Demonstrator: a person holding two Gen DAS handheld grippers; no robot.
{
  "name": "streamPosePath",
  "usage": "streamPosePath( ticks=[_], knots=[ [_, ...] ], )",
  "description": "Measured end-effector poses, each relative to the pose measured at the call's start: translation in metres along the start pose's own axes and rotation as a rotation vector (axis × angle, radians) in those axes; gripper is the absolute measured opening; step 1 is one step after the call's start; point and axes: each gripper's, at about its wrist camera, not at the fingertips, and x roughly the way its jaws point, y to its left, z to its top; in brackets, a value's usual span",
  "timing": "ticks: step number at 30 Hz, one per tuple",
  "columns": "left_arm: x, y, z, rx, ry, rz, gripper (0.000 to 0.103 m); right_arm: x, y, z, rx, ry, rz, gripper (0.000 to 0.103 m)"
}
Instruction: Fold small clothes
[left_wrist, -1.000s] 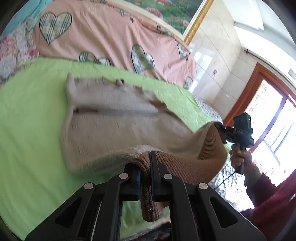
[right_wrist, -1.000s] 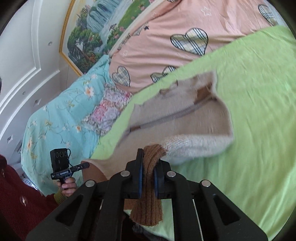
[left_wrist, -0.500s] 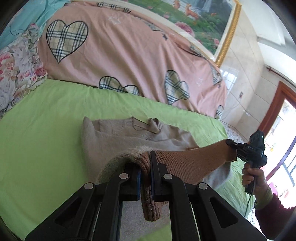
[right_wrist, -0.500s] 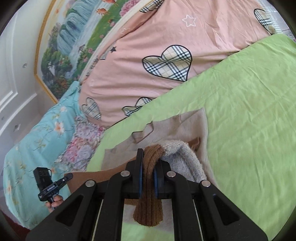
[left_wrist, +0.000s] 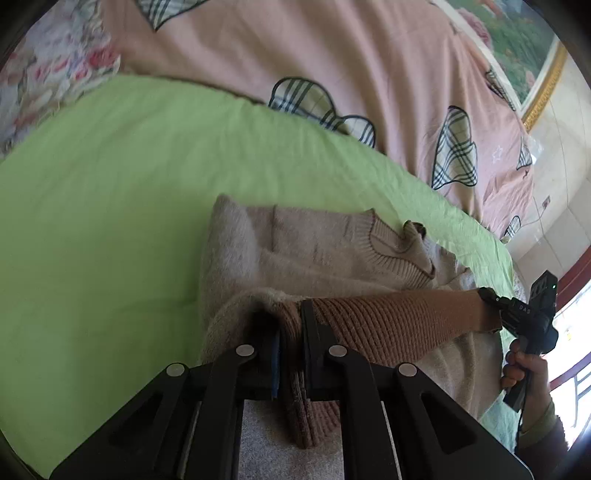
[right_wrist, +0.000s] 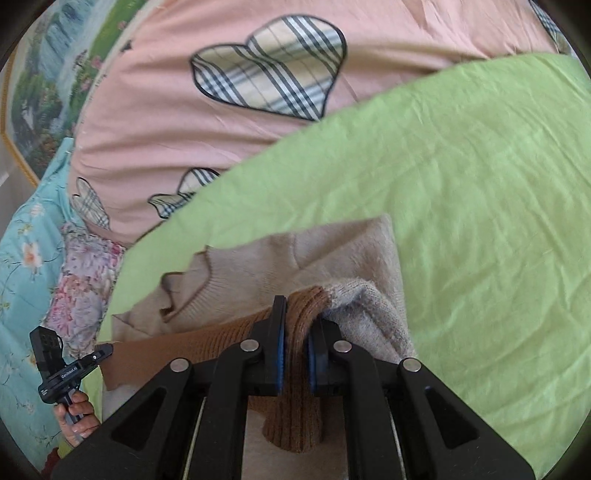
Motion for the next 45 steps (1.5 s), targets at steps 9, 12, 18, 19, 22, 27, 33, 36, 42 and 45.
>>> streamPosePath(
  ticks=[9, 12, 18, 19, 22, 27, 33, 36, 42, 45],
  knots=[
    [-0.041, -0.059, -0.071, 0.126, 0.045, -0.171, 0.041, -0.074, 0.033, -0.039, -0.093, -0.093, 0.129, 0.044],
    [-0.011, -0.092, -0.085, 0.22, 0.133, -0.173, 0.041, -0.041, 0.07, -0.067, -0.274, 0.138, 0.183, 0.044],
    [0.024, -0.076, -0.036, 0.225, 0.134, -0.033, 0.028, 0.007, 0.055, -0.039, -0.359, 0.18, -0.031, 0.04],
    [0.026, -0.066, -0.022, 0.201, 0.112, 0.013, 0.026, 0.009, 0.048, -0.029, -0.349, 0.152, -0.072, 0.04],
    [0.023, -0.027, 0.011, 0.087, 0.047, 0.1, 0.027, 0.004, 0.012, 0.012, -0.187, 0.029, -0.155, 0.041],
    [-0.007, 0.008, 0.012, -0.08, -0.03, 0.067, 0.029, -0.025, -0.005, 0.017, -0.058, -0.066, -0.128, 0.043],
    [-0.05, -0.005, -0.037, -0.097, -0.056, 0.044, 0.041, -0.046, 0.02, -0.024, -0.096, -0.031, -0.061, 0.049],
    [-0.071, -0.017, -0.064, -0.102, -0.052, 0.015, 0.041, -0.052, 0.032, -0.052, -0.108, -0.01, -0.041, 0.049],
    [-0.1, -0.043, -0.124, -0.105, -0.018, -0.039, 0.044, -0.072, 0.045, -0.1, -0.097, 0.011, 0.007, 0.052],
    [-0.109, -0.047, -0.154, -0.122, -0.001, -0.056, 0.045, -0.081, 0.049, -0.123, -0.082, 0.017, 0.03, 0.054]
  ],
)
